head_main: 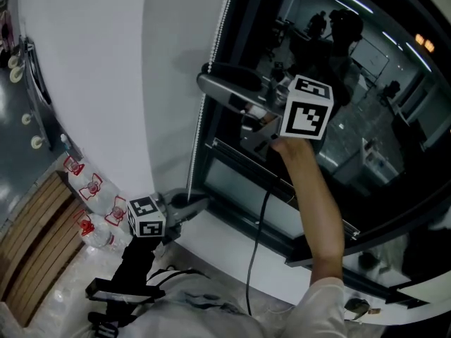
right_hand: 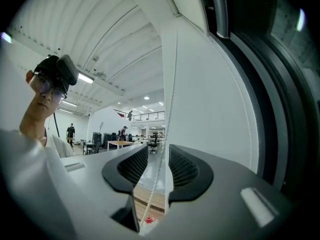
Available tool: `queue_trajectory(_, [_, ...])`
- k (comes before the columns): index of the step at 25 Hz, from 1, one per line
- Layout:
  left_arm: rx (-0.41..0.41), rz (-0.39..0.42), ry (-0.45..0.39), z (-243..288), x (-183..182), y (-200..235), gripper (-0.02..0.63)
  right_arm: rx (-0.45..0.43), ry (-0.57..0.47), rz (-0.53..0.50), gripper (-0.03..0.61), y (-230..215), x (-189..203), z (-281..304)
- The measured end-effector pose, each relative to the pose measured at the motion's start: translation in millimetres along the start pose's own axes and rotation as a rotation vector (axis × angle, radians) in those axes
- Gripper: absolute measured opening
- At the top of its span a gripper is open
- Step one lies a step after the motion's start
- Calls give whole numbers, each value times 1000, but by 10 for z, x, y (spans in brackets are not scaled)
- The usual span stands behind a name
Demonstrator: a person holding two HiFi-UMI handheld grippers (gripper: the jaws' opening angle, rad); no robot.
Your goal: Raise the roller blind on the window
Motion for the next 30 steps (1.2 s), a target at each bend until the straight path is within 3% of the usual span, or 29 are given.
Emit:
queue_trajectory(3, [2,3,1,-3,33,3,-2,4,-13,-20,114,-14,-137,31])
queue_trajectory(8, [2,4,-1,-3,29,1,-2,15,-37,-32,8,-2,-232,-5])
queue_trajectory(21, [-7,-13,6,-65,112,34,-2,-5,-12,18,3,74,-81,-46])
queue_trajectory(30, [-1,-23,5,32,60,-8,-2,7,60,66,3,71,333,-120])
Point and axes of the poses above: the fingertips, and each gripper's own axes: z forward along the fingers, y to its left, x out of its underside, the point moved 2 cm from there along -z, backward along the fingers, and after that the axes turned 2 degrees about x, right-handed, at the moved point
